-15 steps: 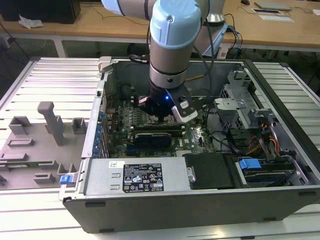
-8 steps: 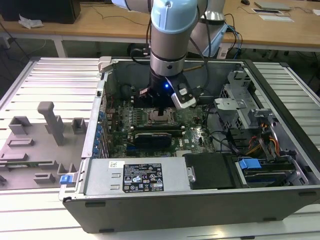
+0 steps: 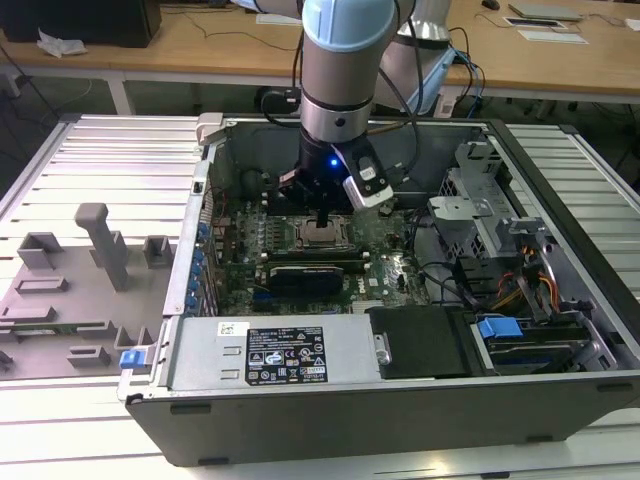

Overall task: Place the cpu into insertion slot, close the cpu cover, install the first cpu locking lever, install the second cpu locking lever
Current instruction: 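Install the second cpu locking lever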

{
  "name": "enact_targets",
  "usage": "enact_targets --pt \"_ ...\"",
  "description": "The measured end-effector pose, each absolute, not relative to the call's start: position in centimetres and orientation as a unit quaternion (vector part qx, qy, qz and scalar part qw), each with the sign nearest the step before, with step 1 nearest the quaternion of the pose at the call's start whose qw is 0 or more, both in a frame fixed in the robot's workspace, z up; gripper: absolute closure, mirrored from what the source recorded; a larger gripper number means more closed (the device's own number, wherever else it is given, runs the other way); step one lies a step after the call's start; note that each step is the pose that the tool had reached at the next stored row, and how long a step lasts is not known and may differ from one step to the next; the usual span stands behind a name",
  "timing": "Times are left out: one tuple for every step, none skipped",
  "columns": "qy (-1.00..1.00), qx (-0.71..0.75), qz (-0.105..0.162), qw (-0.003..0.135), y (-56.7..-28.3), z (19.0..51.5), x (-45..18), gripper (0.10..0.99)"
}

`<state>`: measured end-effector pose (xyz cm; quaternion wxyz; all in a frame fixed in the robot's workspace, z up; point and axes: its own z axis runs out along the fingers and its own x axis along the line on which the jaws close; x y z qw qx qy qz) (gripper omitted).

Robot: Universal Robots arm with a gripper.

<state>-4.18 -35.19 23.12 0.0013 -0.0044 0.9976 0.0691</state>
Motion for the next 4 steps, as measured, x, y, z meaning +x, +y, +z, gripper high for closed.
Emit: enact_targets --pt "0.998 -0.004 0.069 0.001 -35.19 23.12 -4.18 0.98" --pt "0.998 -0.004 0.069 0.001 -35.19 23.13 -4.18 0.98" --pt "0.998 -0.004 0.069 0.001 -35.19 23.12 -4.18 0.98" --pt "0.998 -0.004 0.069 0.001 -35.19 23.12 -4.18 0.98"
